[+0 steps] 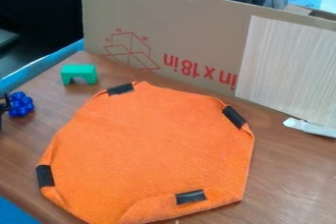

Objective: Unfold the cloth from top right to bottm left

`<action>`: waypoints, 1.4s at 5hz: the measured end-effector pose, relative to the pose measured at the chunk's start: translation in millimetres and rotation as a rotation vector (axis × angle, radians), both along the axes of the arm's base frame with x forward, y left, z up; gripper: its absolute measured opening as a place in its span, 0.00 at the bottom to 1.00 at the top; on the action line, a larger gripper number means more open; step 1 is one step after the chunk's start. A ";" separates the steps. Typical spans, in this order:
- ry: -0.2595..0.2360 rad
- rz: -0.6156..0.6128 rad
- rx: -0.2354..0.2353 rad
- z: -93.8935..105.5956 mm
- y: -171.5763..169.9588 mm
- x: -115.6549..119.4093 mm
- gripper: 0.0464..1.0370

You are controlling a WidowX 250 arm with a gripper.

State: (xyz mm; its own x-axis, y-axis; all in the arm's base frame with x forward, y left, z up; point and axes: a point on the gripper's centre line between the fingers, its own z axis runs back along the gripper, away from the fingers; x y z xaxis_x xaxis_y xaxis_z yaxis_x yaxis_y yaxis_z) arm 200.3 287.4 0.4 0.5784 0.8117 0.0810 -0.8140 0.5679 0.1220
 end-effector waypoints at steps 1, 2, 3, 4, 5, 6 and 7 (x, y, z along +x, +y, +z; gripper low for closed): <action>0.003 -0.020 -0.001 0.2 -0.4 -1.0 0.51; -0.051 -0.072 -0.016 26.3 -21.8 -3.9 0.51; -0.106 -0.148 -0.051 63.8 -62.9 13.9 0.51; -0.103 -0.167 -0.078 75.8 -92.5 28.9 0.51; -0.080 -0.148 -0.064 66.0 -120.1 44.9 0.51; -0.028 -0.164 -0.058 41.0 -141.1 51.2 0.51; -0.021 -0.187 -0.048 27.3 -168.4 56.8 0.51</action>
